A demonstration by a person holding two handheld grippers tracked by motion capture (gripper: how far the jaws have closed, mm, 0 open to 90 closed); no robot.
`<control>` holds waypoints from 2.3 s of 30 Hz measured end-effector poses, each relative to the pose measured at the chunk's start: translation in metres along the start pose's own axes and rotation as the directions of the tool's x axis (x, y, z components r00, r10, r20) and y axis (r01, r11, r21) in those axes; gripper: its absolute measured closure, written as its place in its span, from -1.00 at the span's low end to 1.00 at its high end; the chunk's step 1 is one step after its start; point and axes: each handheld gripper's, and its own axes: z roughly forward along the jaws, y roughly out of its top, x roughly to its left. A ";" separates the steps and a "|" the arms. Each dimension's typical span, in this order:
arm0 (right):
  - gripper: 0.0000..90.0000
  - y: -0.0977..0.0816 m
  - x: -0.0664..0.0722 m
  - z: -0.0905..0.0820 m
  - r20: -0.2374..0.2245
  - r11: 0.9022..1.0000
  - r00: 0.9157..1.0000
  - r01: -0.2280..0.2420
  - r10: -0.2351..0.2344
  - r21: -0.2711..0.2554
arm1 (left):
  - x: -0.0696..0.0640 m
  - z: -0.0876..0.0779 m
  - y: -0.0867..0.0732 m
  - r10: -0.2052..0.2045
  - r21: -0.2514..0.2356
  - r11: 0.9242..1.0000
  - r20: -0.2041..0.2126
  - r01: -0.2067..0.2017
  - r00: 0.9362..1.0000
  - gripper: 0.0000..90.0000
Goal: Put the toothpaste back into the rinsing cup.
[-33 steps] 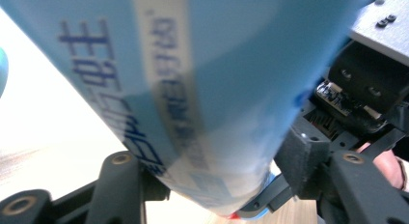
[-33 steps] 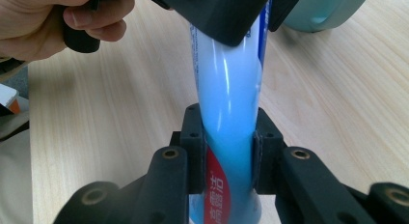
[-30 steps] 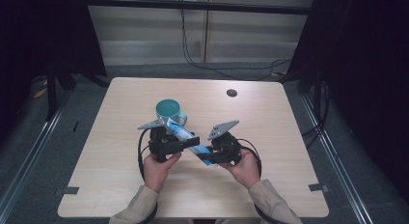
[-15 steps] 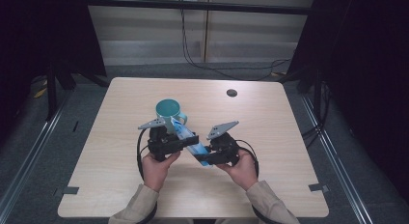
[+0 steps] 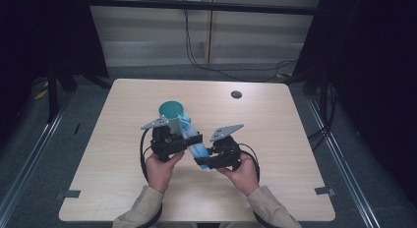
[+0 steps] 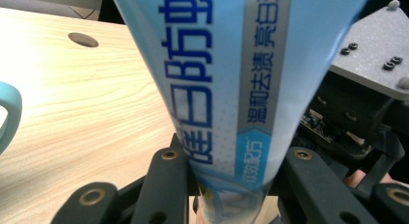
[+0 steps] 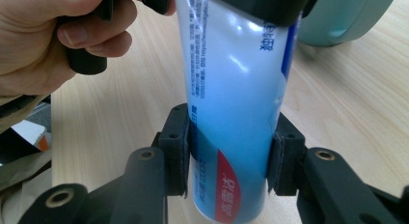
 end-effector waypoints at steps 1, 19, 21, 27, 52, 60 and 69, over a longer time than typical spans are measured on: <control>0.31 0.000 0.000 0.000 0.000 1.000 1.000 0.000 0.000 0.000 | 0.000 0.000 0.000 0.000 0.000 1.000 0.000 0.000 1.000 0.61; -0.32 -0.005 0.005 0.000 0.006 0.999 1.000 0.018 -0.018 -0.038 | -0.004 -0.003 0.009 0.034 0.019 0.999 -0.042 -0.034 0.999 0.66; -0.49 -0.009 0.003 -0.003 0.029 0.999 0.999 0.036 -0.035 -0.040 | -0.004 -0.008 0.012 0.044 0.020 0.999 -0.052 -0.043 0.998 0.66; -0.62 -0.027 -0.009 -0.015 0.085 0.998 0.996 0.023 -0.019 -0.051 | -0.002 -0.019 0.018 0.075 0.031 0.997 -0.101 -0.072 0.992 0.66; -0.69 -0.092 -0.039 -0.015 0.306 0.996 0.950 0.035 -0.057 0.077 | 0.003 -0.045 0.047 0.166 0.105 0.984 -0.243 -0.145 0.956 0.66; -0.70 -0.098 -0.045 -0.016 0.279 0.999 0.960 -0.003 -0.008 0.039 | 0.004 -0.051 0.054 0.179 0.120 0.981 -0.264 -0.152 0.948 0.66; -0.71 -0.098 -0.046 -0.016 0.273 0.999 0.962 -0.009 -0.003 0.041 | 0.005 -0.058 0.066 0.185 0.117 0.981 -0.292 -0.157 0.938 0.65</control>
